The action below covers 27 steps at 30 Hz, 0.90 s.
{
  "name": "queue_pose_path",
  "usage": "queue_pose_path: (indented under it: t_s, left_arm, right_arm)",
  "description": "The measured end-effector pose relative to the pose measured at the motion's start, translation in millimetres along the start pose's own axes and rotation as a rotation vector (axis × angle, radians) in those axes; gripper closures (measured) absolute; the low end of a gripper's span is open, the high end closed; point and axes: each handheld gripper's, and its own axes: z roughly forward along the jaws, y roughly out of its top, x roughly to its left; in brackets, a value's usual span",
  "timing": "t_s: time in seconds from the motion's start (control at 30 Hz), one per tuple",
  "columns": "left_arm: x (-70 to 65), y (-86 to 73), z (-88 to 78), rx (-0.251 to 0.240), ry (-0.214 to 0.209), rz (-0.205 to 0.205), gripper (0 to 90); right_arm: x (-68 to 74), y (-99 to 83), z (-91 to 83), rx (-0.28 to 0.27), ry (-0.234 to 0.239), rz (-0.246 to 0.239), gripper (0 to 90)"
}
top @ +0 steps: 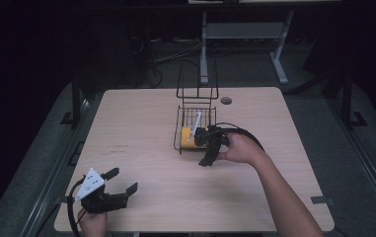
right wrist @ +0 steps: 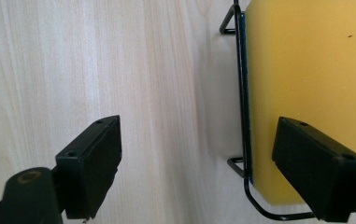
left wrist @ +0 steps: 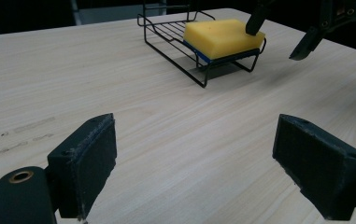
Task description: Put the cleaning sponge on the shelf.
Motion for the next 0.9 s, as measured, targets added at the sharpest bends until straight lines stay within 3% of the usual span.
queue_pose_path:
  t_s: [0.9]
  left_arm:
    - [-0.9,0.8,2.2,0.007,0.001,0.013,13.0]
  right_arm:
    - [13.6,-28.1,0.6,-0.001,0.004,0.044,16.1]
